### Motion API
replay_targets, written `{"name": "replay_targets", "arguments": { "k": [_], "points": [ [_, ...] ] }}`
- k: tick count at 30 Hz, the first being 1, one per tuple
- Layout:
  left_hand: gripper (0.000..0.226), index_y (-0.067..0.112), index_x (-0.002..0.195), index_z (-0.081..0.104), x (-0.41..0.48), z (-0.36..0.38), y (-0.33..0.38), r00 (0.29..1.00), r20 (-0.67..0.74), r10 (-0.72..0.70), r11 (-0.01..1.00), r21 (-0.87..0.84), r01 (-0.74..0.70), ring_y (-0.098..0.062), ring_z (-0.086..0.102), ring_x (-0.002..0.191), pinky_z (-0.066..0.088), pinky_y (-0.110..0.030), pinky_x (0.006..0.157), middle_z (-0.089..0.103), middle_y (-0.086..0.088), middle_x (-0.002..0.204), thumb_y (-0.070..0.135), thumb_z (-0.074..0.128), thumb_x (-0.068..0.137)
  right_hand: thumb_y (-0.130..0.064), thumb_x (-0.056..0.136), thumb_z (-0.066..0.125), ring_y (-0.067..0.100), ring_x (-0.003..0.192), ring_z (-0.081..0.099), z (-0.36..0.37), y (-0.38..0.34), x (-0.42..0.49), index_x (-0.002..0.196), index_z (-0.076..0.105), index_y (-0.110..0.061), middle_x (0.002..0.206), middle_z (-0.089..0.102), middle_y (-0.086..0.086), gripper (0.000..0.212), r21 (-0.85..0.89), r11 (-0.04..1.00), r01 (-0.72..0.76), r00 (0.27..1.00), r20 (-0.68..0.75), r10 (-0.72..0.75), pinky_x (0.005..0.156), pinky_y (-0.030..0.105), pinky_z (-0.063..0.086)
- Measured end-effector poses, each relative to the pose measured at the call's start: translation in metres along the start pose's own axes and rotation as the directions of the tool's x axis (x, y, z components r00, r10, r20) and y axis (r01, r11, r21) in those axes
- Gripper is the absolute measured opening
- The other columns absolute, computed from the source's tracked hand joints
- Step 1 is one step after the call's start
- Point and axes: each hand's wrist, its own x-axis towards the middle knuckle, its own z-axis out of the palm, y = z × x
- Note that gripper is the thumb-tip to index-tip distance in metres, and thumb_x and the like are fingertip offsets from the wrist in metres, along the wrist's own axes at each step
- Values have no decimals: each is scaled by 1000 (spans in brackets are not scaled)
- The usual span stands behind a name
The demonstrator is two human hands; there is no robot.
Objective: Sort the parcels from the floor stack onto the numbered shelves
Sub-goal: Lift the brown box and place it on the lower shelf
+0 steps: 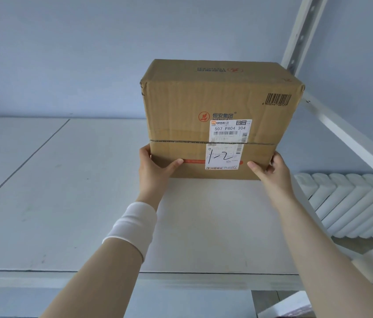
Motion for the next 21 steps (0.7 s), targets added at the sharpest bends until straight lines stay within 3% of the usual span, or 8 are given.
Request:
{"name": "replay_targets", "arguments": {
  "k": [4,7,10,13,17,21],
  "points": [
    [82,19,137,32,-5,-3,3,999,33,-14,1000,4,14,-9,44,115,38,-23,93,45,10,127,23,81,71,-11,82,70,13,116,58,-4,-8,-9,137,42,-13,126,60,1,62,-29,998,-50,997,54,51,102,30,44],
    [96,18,147,22,-15,-9,8,999,39,-34,999,24,33,-11,32,137,32,-33,111,33,4,149,25,81,72,-29,78,74,11,137,36,-8,-17,-25,149,22,-19,151,37,-1,89,-68,994,-84,995,47,87,113,37,32],
    [96,20,149,16,-36,-18,17,998,36,-59,993,108,55,-11,18,144,23,-36,117,19,3,156,30,78,75,-23,84,69,15,141,25,-13,-30,-48,151,8,-21,158,18,-2,91,-114,984,-137,990,3,138,113,27,25],
    [89,19,148,19,-64,-30,27,996,45,-79,985,156,71,-10,16,144,17,-26,116,17,4,157,28,74,79,-23,82,70,16,143,24,-20,-38,-75,151,10,-19,157,19,-2,91,-168,975,-146,989,-12,146,112,26,23],
    [81,19,146,25,-104,-48,40,996,55,-76,977,203,63,-10,20,143,17,-14,103,19,6,156,27,72,81,-28,80,71,12,143,24,-24,-55,-118,151,15,-18,155,25,-3,91,-235,960,-153,987,1,158,118,33,22],
    [76,19,144,29,-144,-67,54,994,95,-60,973,226,37,-10,23,142,19,-13,101,22,7,155,27,71,81,-30,82,69,18,142,26,-26,-81,-169,150,16,-20,155,25,-5,87,-297,945,-141,988,13,152,117,33,24]
  ]
}}
